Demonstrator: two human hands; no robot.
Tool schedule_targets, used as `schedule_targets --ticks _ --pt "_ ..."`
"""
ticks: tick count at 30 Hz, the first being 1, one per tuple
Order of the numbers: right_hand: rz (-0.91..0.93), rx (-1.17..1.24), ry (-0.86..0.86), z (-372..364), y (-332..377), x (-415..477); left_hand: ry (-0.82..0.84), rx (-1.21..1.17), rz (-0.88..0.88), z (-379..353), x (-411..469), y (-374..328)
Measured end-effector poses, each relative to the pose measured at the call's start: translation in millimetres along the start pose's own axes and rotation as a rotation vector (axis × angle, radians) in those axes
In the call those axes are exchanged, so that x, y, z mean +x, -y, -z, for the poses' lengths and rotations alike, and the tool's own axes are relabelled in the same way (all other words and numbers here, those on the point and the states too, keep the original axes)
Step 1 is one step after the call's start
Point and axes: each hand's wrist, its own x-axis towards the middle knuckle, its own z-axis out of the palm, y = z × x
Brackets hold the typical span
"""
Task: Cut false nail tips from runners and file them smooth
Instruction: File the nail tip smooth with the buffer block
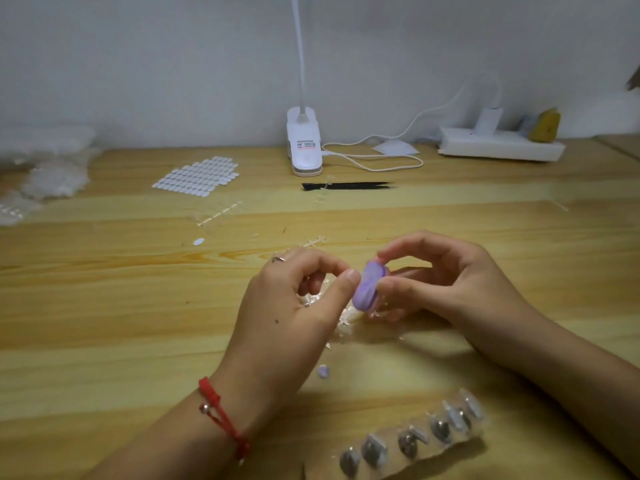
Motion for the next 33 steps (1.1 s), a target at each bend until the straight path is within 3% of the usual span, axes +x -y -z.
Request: schedule_targets --ticks 6,11,15,19,23,27,31,33 --pt "0.004 0.107 -0.114 5.1 -0.4 5.2 0.011 0.033 -0.006 -2.5 -0.2 -3.2" --pt "0.005 -0.004 -0.004 -1.0 0.3 1.2 0.031 0.046 -0.011 -0.4 -0.4 -4.6" --pt "0.001 0.098 -0.133 3.8 -1.5 4.1 0.038 -0.016 0.019 0.2 0.2 -3.1" --pt "0.002 -0.007 -0.02 -0.1 -0.9 2.1 -0.003 -0.019 -0.003 0.8 0.7 -2.4" --pt "-0.004 0.088 -0.108 4.5 -1.0 3.2 -0.015 0.022 -0.053 0.7 -1.2 -3.3" --pt "0.025 0.006 -0.017 -3.3 2.1 0.8 -0.009 0.025 -0.034 1.6 -1.3 -3.4" --pt "0.007 0.148 -0.129 2.0 1.9 4.4 0.054 0.02 -0.012 0.7 -2.9 -4.0" --pt "-0.005 0.121 -0.083 1.9 2.2 4.5 0.03 0.012 -0.02 1.4 -1.9 -3.7"
